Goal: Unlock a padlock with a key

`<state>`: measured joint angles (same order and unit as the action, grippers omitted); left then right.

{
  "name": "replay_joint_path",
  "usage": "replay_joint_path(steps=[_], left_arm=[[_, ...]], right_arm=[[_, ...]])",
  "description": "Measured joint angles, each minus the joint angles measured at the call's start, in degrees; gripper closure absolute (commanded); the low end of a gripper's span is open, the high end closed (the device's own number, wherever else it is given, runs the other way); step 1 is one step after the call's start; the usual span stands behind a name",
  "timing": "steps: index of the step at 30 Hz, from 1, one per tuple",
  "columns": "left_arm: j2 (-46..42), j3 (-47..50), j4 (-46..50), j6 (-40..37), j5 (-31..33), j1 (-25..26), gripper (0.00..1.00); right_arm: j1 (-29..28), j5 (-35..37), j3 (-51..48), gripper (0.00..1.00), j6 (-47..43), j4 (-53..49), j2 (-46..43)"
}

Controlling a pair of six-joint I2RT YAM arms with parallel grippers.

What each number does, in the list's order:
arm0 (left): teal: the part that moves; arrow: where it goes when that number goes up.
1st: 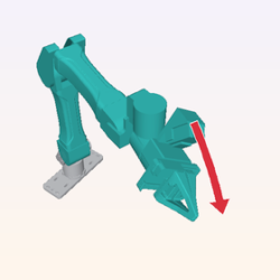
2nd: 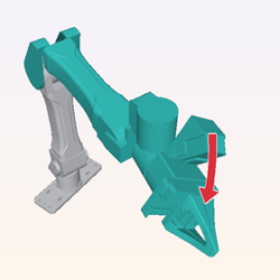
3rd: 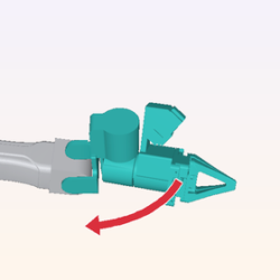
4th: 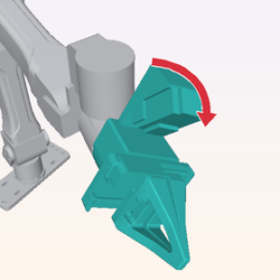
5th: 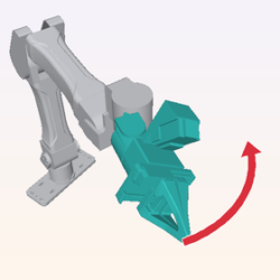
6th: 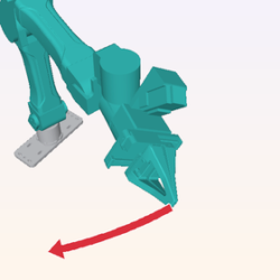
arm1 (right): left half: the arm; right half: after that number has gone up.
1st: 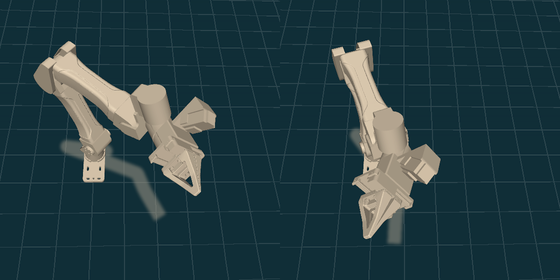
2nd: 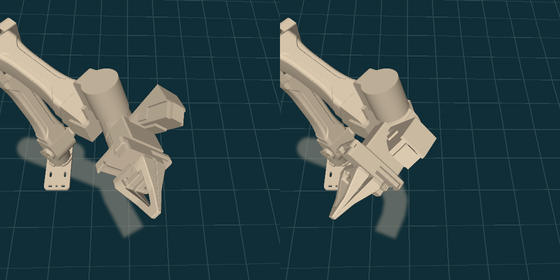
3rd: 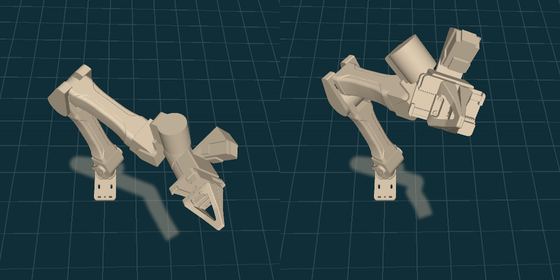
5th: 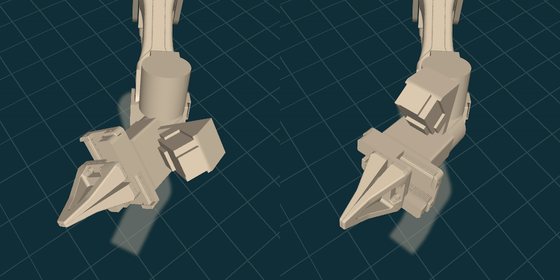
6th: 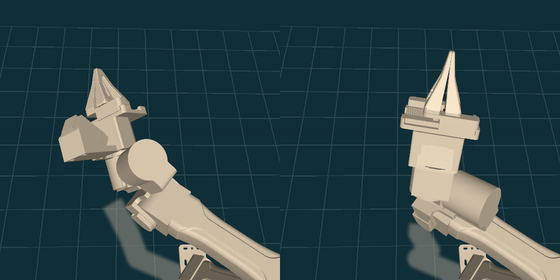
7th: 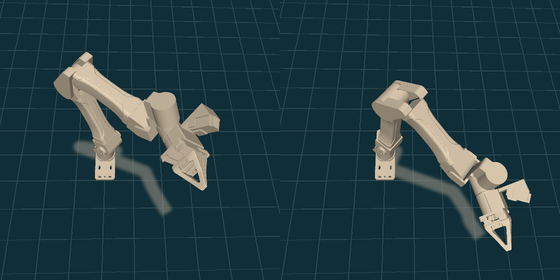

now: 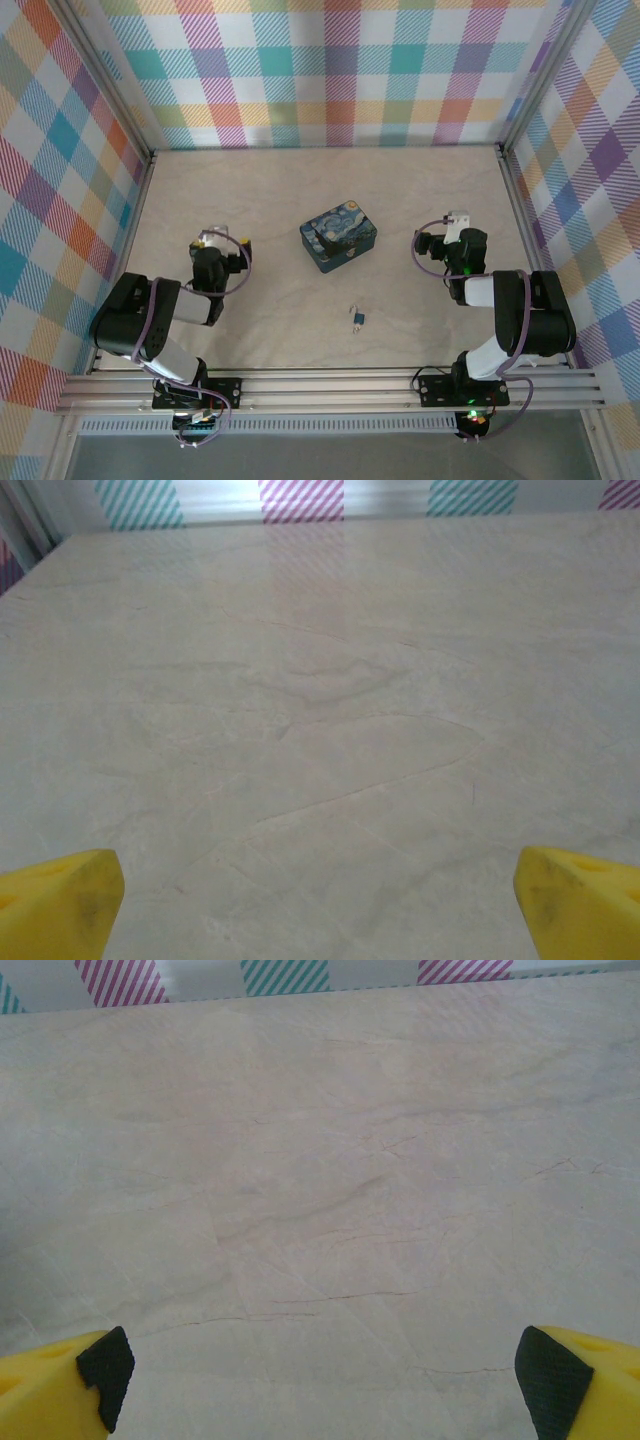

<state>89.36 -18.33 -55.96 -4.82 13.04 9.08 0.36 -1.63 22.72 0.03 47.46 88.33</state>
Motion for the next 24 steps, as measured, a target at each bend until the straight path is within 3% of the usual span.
replay_joint_path(steps=[6,24], left_arm=[[0.2,-5.5,5.8,2.3,-3.4,-4.5,0.0],[0.2,-5.5,9.4,2.7,-5.1,-4.7,0.0]], right_arm=[[0.0,0.0,0.0,0.0,0.0,0.0,0.0],[0.0,0.0,0.0,0.0,0.0,-0.2,0.0]])
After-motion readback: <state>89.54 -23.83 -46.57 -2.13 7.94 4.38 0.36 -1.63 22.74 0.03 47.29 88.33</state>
